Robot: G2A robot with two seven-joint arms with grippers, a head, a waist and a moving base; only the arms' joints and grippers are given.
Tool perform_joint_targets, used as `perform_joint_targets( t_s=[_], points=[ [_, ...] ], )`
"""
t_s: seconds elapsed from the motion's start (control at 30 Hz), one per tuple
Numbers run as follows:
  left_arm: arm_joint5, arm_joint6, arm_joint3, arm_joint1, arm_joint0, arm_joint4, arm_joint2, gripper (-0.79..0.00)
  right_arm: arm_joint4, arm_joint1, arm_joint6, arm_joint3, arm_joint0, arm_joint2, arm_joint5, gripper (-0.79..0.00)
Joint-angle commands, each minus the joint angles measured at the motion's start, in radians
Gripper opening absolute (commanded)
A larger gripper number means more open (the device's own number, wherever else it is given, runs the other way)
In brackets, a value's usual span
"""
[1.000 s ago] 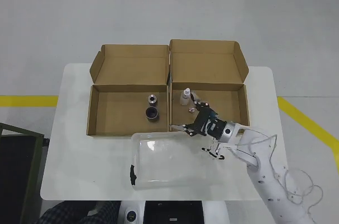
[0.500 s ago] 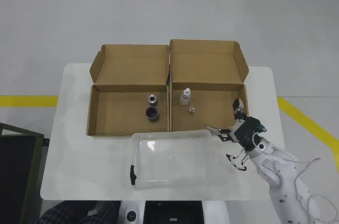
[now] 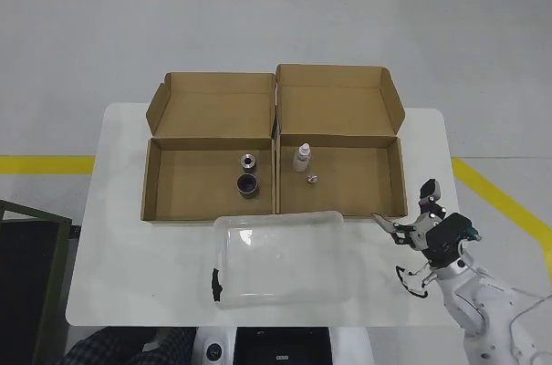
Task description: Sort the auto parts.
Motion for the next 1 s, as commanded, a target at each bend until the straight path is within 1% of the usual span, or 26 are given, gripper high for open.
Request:
perform_joint_targets(
  t_s=[0.0, 0.2, 0.97],
  points=[
    [0.000, 0.000, 0.000, 0.000, 0.000, 0.000, 0.000, 0.000, 0.005, 0.001, -0.007, 0.001, -0.010, 0.010, 0.001, 0.000],
    [0.000, 0.000, 0.000, 0.000, 0.000, 0.000, 0.000, 0.000, 0.015, 0.002, -0.023, 0.015, -0.030, 0.038, 0.018, 0.000],
    [0.000, 0.000, 0.000, 0.000, 0.000, 0.000, 0.000, -0.001, 0.015, 0.002, -0.024, 0.016, -0.031, 0.038, 0.018, 0.000]
  ],
)
